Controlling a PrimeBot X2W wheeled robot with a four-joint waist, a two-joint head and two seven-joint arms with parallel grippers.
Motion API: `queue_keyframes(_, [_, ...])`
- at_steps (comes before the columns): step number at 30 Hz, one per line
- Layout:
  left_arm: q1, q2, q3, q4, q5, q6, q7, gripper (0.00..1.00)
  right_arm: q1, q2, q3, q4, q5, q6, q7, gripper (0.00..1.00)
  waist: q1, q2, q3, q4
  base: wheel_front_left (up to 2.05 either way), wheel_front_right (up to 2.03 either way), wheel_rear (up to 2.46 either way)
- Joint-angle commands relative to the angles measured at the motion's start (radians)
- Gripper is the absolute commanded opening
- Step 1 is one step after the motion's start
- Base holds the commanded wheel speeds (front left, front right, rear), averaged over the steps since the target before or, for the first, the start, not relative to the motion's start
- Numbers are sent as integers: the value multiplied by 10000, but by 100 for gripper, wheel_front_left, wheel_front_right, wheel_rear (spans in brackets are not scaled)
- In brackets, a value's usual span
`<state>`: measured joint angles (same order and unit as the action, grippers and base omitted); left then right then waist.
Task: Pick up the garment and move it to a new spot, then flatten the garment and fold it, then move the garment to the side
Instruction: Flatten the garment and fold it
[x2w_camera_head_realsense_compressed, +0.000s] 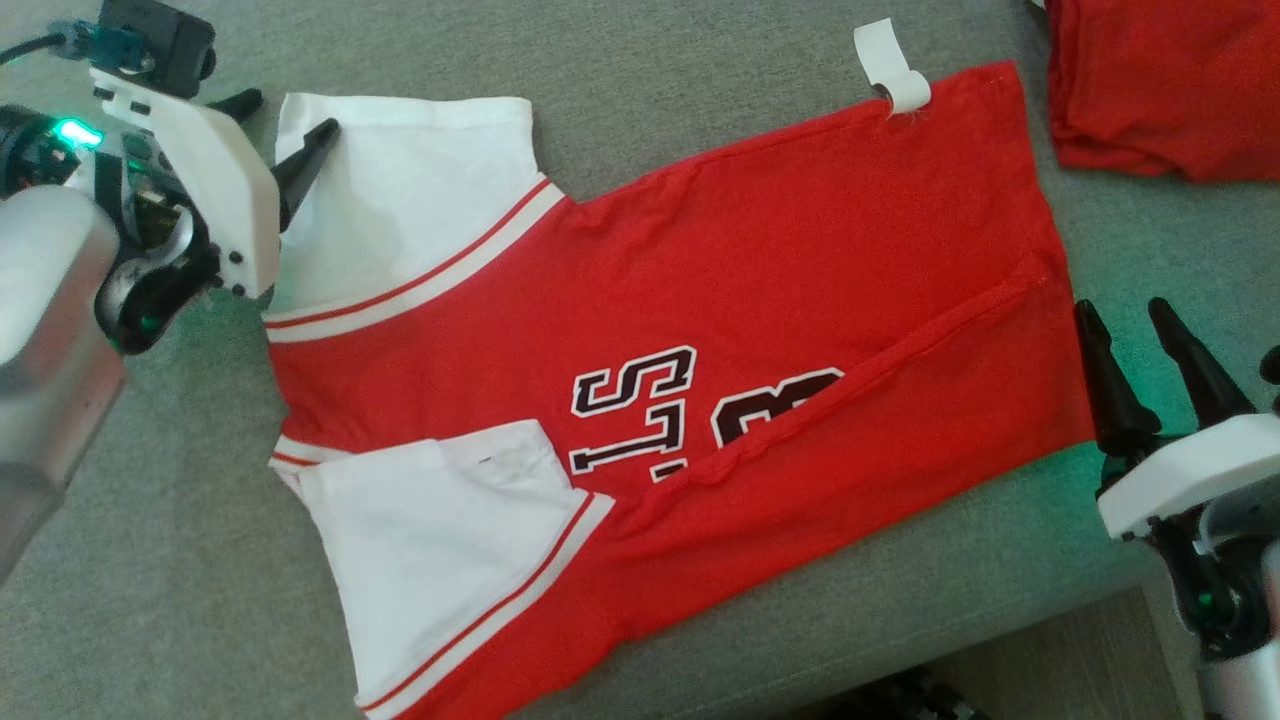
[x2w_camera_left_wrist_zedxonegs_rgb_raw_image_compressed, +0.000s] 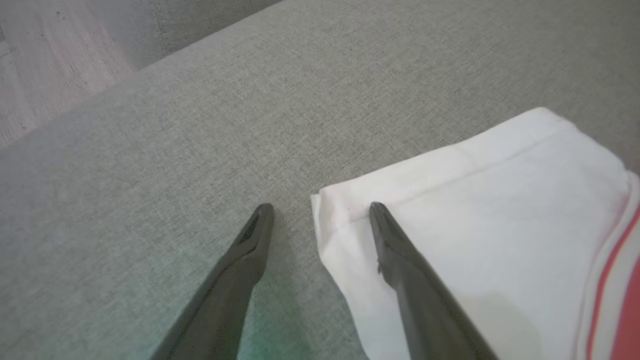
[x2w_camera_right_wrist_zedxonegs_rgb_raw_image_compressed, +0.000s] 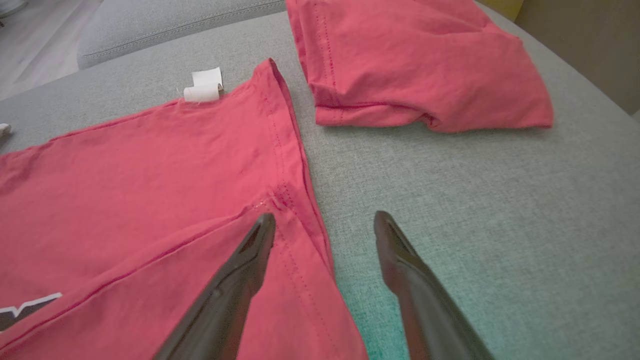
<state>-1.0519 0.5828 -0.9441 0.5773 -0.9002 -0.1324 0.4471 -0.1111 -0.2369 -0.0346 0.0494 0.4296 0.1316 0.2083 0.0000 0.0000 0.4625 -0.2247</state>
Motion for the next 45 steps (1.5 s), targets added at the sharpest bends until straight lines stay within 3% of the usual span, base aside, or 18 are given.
queue_keyframes(1, [-603, 473, 190, -67, -114, 18, -54, 91, -110, -179, 163, -227, -10, -9, -141, 100, 0, 0, 19, -31, 0, 0, 0])
queue_keyframes(3, [-642, 486, 128, -43, -156, 18, -60, 87, -112, -180, 165, -207, -12, -9, -156, 100, 0, 0, 27, -39, 0, 0, 0])
queue_keyframes(6, [-787, 527, -101, 60, -300, 18, -122, 28, -115, -180, 176, -145, -24, -9, -201, 100, 0, 0, 51, -54, 0, 0, 0])
queue_keyframes(7, [-815, 535, -161, 78, -331, 18, -147, 18, -114, -179, 178, -135, -30, -9, -207, 100, 0, 0, 55, -54, 0, 0, 0])
queue_keyframes(8, [-842, 539, -226, 93, -359, 18, -171, 0, -112, -179, 176, -129, -37, -9, -212, 100, 0, 0, 60, -49, 0, 0, 0])
queue_keyframes(16, [-1086, 486, -778, 100, -497, 18, -706, 0, -367, -307, 300, -214, 4, -9, -68, 100, 0, 0, -89, 153, 0, 0, 0])
queue_keyframes(21, [-1337, 461, -1224, -36, -481, 18, -1199, 0, -1273, -562, 654, 10, 126, -9, 654, 100, 0, 0, -272, 397, 0, 0, 0])
queue_keyframes(32, [-1994, 263, -2252, -595, -565, 18, -1817, 0, -4391, -1233, 1136, 2457, 297, -9, 2707, 100, 0, 0, -246, 1122, 0, 0, 0])
queue_keyframes(45, [-2580, 213, -2968, -804, -779, 17, -2184, 0, -5966, -1339, 1672, 4393, 520, -9, 2715, 98, 0, 0, -28, 1481, 0, 0, 0])
